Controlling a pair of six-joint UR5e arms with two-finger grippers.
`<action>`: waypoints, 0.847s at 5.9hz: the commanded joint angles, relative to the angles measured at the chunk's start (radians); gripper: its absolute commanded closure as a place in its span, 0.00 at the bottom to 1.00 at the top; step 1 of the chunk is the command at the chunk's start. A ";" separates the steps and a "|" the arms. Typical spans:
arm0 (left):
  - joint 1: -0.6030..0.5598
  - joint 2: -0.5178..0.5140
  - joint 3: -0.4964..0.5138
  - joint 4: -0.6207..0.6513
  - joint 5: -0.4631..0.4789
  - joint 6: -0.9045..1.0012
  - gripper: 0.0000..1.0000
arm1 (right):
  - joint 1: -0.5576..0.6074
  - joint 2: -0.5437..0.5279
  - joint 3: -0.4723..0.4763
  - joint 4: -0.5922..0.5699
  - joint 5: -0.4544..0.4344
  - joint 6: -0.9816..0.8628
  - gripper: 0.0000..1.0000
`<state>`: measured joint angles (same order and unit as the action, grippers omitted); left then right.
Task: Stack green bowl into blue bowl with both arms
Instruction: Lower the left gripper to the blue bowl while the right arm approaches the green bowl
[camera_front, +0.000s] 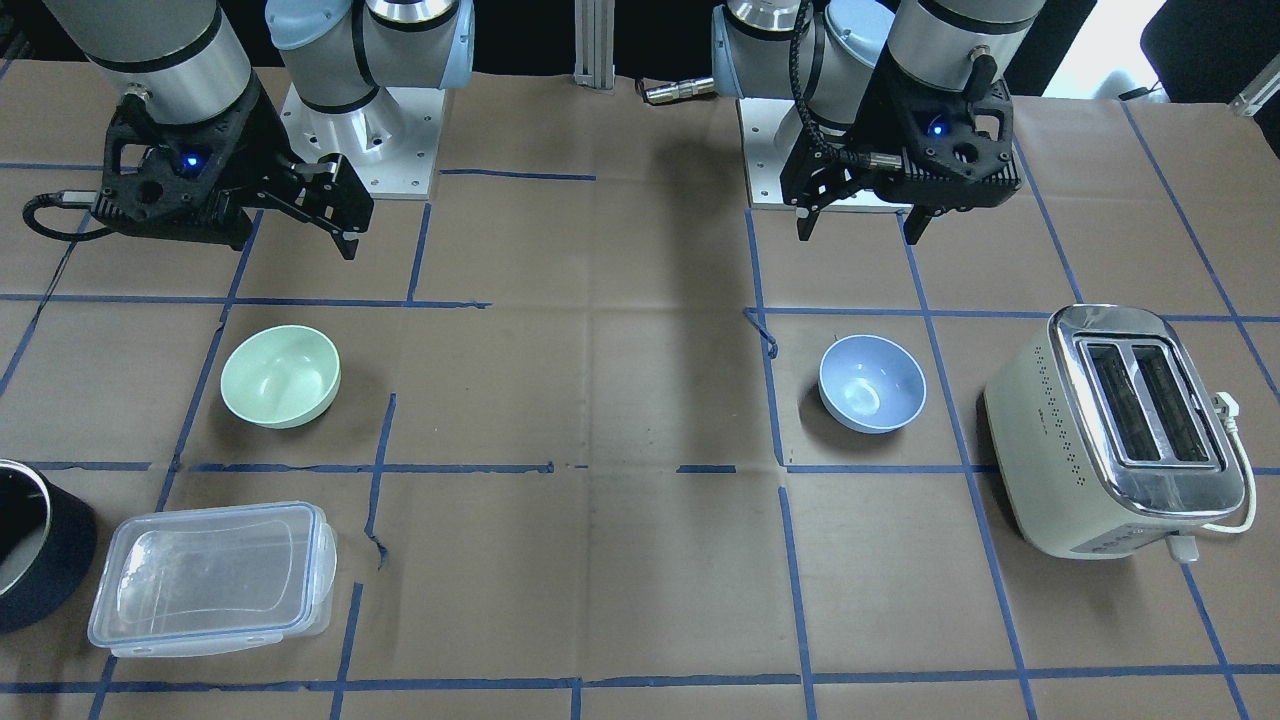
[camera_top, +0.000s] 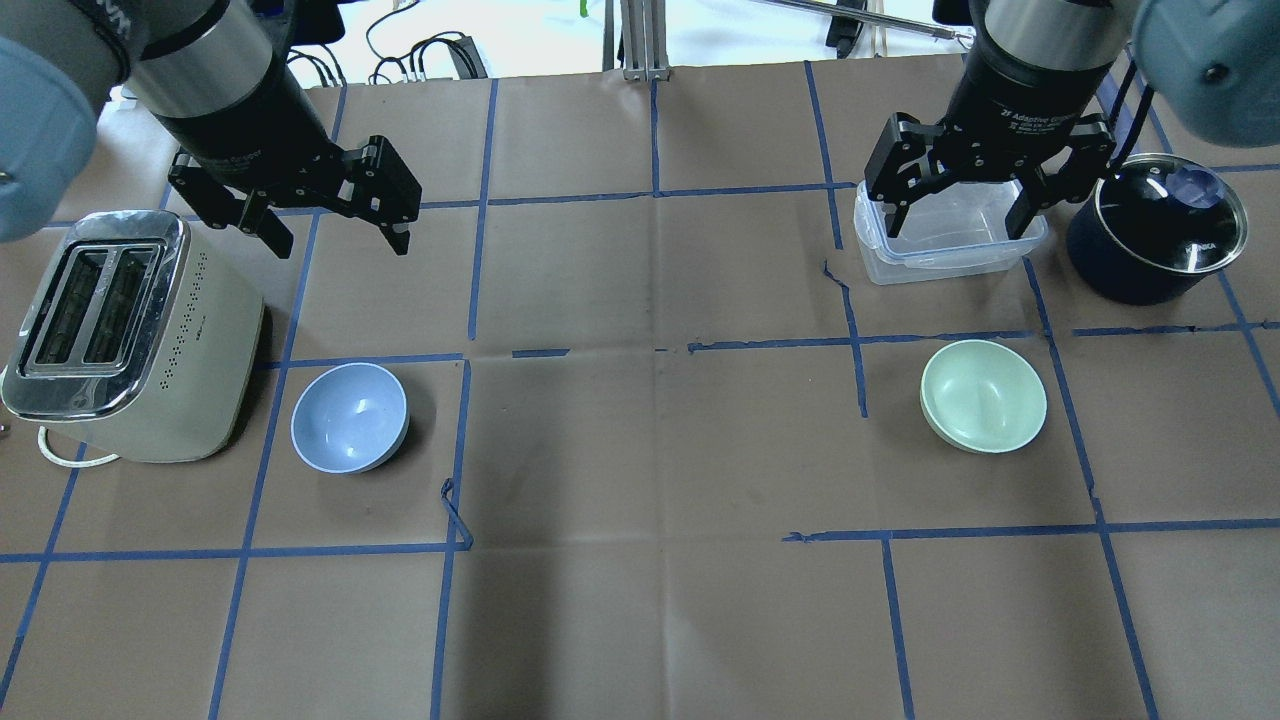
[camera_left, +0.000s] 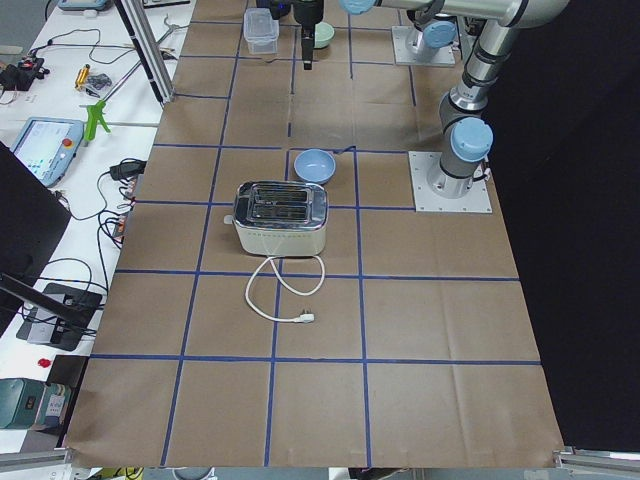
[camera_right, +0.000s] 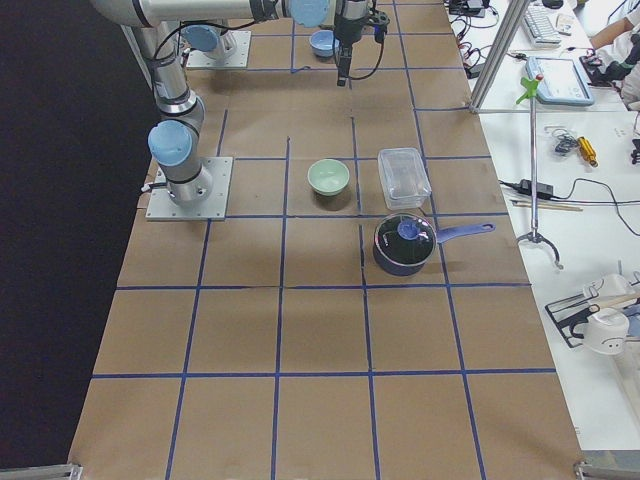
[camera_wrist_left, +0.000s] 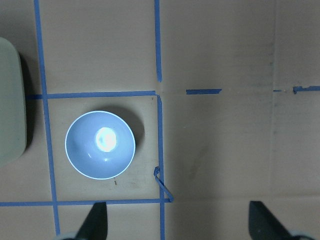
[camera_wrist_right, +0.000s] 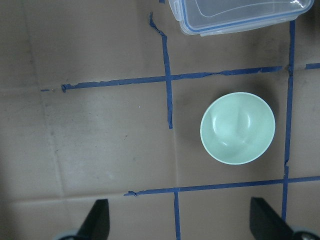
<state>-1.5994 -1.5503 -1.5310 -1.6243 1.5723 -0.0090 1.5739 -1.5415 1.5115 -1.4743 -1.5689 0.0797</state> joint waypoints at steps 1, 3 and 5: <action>-0.001 -0.007 0.002 0.007 0.000 0.000 0.02 | 0.000 0.001 0.001 0.000 0.009 0.000 0.00; 0.004 -0.010 0.003 0.011 -0.005 0.003 0.02 | -0.002 0.000 0.001 0.000 0.010 0.002 0.00; 0.010 -0.025 0.000 0.006 -0.002 0.004 0.02 | -0.002 -0.006 -0.007 0.000 0.015 0.009 0.00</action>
<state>-1.5911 -1.5695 -1.5302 -1.6155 1.5697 -0.0044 1.5718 -1.5446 1.5108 -1.4742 -1.5548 0.0867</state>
